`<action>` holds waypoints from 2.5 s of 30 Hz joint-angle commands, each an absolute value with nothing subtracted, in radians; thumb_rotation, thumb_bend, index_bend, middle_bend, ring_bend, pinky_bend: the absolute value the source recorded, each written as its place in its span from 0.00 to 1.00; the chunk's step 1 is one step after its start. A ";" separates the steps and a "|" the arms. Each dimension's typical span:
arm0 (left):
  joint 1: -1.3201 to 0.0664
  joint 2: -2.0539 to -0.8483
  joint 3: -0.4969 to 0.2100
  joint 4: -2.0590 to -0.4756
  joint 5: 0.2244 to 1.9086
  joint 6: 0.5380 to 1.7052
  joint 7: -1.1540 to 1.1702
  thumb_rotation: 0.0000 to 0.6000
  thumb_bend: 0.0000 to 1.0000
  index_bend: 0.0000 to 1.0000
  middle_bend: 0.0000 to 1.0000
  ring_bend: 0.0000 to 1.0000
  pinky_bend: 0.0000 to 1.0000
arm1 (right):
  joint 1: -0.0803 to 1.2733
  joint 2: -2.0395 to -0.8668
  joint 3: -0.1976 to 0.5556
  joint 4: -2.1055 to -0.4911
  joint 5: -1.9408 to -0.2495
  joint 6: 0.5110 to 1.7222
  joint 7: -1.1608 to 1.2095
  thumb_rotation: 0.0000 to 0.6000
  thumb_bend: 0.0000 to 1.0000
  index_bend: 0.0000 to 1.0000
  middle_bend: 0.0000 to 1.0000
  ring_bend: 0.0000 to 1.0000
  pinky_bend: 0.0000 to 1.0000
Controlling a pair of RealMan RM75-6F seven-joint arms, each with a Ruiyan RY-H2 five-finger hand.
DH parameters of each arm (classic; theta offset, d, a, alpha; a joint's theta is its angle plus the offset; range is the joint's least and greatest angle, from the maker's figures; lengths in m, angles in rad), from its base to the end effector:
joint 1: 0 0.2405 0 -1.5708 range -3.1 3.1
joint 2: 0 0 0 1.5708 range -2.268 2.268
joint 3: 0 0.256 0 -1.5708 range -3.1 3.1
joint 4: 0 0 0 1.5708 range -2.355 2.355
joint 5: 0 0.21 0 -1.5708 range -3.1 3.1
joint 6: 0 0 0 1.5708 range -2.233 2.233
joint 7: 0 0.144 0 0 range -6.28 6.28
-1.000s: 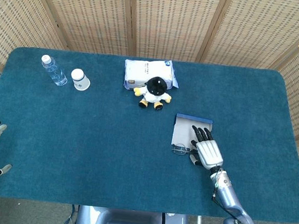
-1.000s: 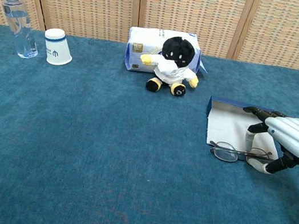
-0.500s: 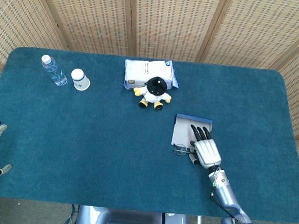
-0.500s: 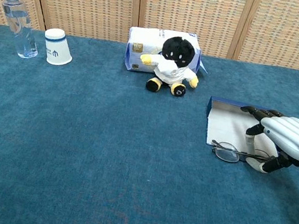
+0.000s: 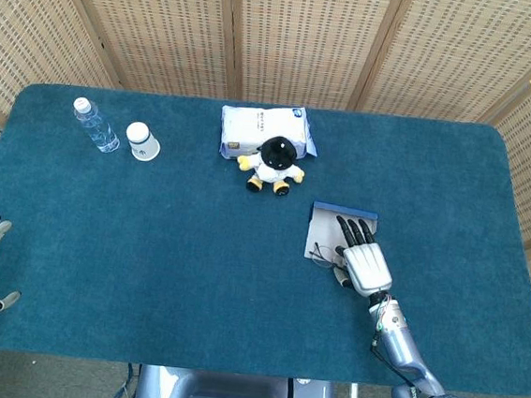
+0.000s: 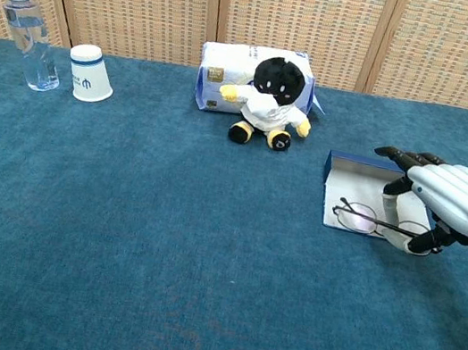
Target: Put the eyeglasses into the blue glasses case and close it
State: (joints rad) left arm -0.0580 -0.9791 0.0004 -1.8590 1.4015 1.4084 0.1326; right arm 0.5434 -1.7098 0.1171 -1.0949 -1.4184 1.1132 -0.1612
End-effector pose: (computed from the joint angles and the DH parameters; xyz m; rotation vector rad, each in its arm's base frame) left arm -0.2965 0.1574 0.1678 -1.3833 -1.0400 -0.7368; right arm -0.2325 -0.3206 -0.0304 1.7721 -0.7997 0.9095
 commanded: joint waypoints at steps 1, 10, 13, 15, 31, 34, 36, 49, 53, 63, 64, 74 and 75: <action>-0.058 -0.979 0.001 -1.859 1.402 1.409 0.130 1.00 0.08 0.00 0.00 0.00 0.00 | 0.557 -1.695 0.135 -1.116 -1.412 1.108 -0.175 1.00 0.44 0.63 0.00 0.00 0.00; -0.056 -0.973 -0.002 -1.858 1.401 1.412 0.116 1.00 0.08 0.00 0.00 0.00 0.00 | 0.616 -1.676 0.192 -1.110 -1.357 1.033 -0.205 1.00 0.44 0.63 0.00 0.00 0.00; -0.059 -0.970 -0.004 -1.855 1.391 1.405 0.108 1.00 0.08 0.00 0.00 0.00 0.00 | 0.632 -1.676 0.203 -1.078 -1.328 0.998 -0.213 1.00 0.44 0.63 0.00 0.00 0.00; -0.061 -0.969 -0.006 -1.854 1.386 1.400 0.106 1.00 0.08 0.00 0.00 0.00 0.00 | 0.636 -1.677 0.205 -1.064 -1.318 0.986 -0.212 1.00 0.44 0.63 0.00 0.00 0.00; -0.068 -0.967 -0.012 -1.854 1.364 1.388 0.103 1.00 0.08 0.00 0.00 0.00 0.00 | 0.702 -1.722 0.215 -0.968 -1.291 0.929 -0.241 1.00 0.44 0.63 0.00 0.00 0.00; -0.070 -0.969 -0.013 -1.854 1.359 1.384 0.106 1.00 0.08 0.00 0.00 0.00 0.00 | 0.717 -1.729 0.226 -0.956 -1.275 0.915 -0.255 1.00 0.44 0.63 0.00 0.00 0.00; -0.071 -0.969 -0.014 -1.854 1.354 1.381 0.107 1.00 0.08 0.00 0.00 0.00 0.00 | 0.728 -1.733 0.232 -0.946 -1.264 0.903 -0.266 1.00 0.44 0.63 0.00 0.00 0.00; -0.079 -0.968 -0.021 -1.852 1.327 1.366 0.105 1.00 0.08 0.00 0.00 0.00 0.00 | 0.774 -1.770 0.246 -0.879 -1.209 0.857 -0.329 1.00 0.41 0.62 0.00 0.00 0.00; -0.078 -0.966 -0.022 -1.851 1.325 1.367 0.100 1.00 0.08 0.00 0.00 0.00 0.00 | 0.778 -1.780 0.246 -0.871 -1.201 0.861 -0.339 1.00 0.34 0.52 0.00 0.00 0.00; -0.077 -0.964 -0.019 -1.848 1.331 1.368 0.091 1.00 0.08 0.00 0.00 0.00 0.00 | 0.768 -1.783 0.243 -0.877 -1.205 0.903 -0.323 1.00 0.26 0.35 0.00 0.00 0.00; -0.076 -0.964 -0.018 -1.848 1.332 1.368 0.090 1.00 0.08 0.00 0.00 0.00 0.00 | 0.766 -1.783 0.243 -0.877 -1.206 0.910 -0.321 1.00 0.26 0.35 0.00 0.00 0.00; -0.077 -0.961 -0.017 -1.850 1.335 1.366 0.086 1.00 0.08 0.00 0.00 0.00 0.00 | 0.759 -1.771 0.248 -0.897 -1.197 0.921 -0.305 1.00 0.26 0.16 0.00 0.00 0.00; -0.078 -0.961 -0.017 -1.849 1.334 1.365 0.086 1.00 0.08 0.00 0.00 0.00 0.00 | 0.756 -1.766 0.249 -0.906 -1.201 0.933 -0.301 1.00 0.26 0.13 0.00 0.00 0.00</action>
State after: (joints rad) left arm -0.0776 -0.9610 -0.0170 -1.8492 1.3336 1.3650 0.0861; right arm 0.7598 -1.7713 0.2480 -0.8973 -1.1978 0.9230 -0.3065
